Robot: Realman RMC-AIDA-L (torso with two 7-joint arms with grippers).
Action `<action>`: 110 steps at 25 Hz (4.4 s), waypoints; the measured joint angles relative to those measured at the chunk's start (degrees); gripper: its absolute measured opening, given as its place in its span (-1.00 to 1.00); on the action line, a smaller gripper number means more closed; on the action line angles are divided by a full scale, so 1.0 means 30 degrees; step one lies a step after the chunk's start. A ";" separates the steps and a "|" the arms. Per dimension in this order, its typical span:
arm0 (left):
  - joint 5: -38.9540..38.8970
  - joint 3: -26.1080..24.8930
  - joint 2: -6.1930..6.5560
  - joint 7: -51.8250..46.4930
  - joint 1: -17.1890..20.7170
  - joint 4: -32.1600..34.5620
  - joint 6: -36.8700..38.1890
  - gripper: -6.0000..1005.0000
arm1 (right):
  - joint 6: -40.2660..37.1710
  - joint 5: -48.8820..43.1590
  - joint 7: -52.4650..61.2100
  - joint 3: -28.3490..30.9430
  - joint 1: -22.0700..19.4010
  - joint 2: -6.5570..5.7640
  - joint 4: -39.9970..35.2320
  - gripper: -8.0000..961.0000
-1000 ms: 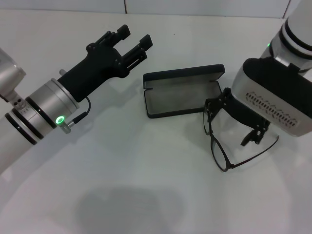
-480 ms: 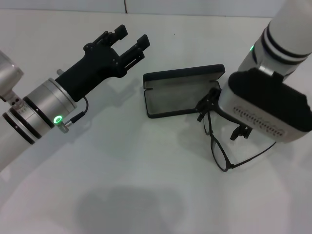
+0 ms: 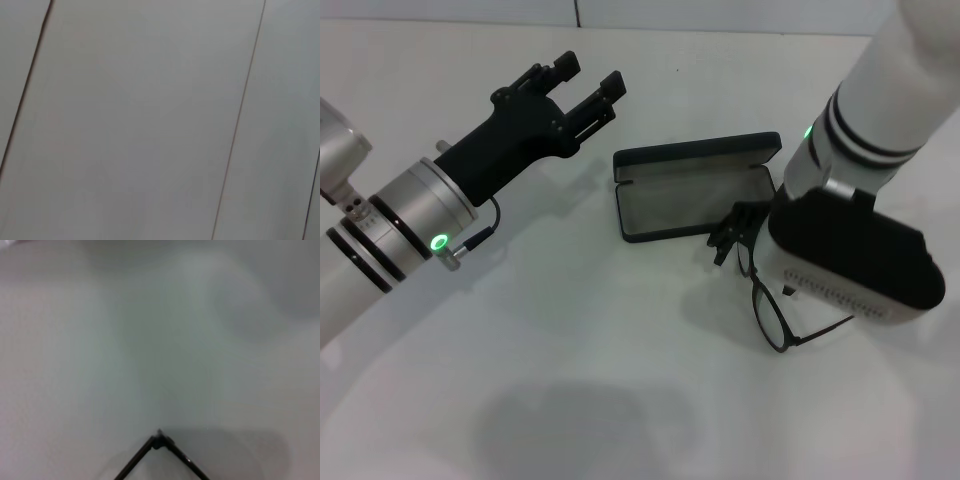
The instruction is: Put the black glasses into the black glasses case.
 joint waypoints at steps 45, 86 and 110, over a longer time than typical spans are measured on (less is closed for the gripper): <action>0.0262 0.0030 0.0138 -0.0810 -0.0277 -0.0066 0.0464 0.41 | -0.3751 0.1924 0.1940 0.8951 -0.3001 -0.0066 -0.2502 -0.79; 0.6974 0.0079 -0.0074 0.0475 -0.7908 -0.0115 0.2959 0.40 | -0.6329 1.0149 1.4230 2.2323 -0.5137 -0.3396 1.2883 -0.79; 0.7181 -0.0070 -0.0077 0.1986 -0.7252 0.0558 0.2230 0.40 | -0.7959 1.0324 1.4590 2.2425 -0.4629 -0.3041 1.3379 -0.79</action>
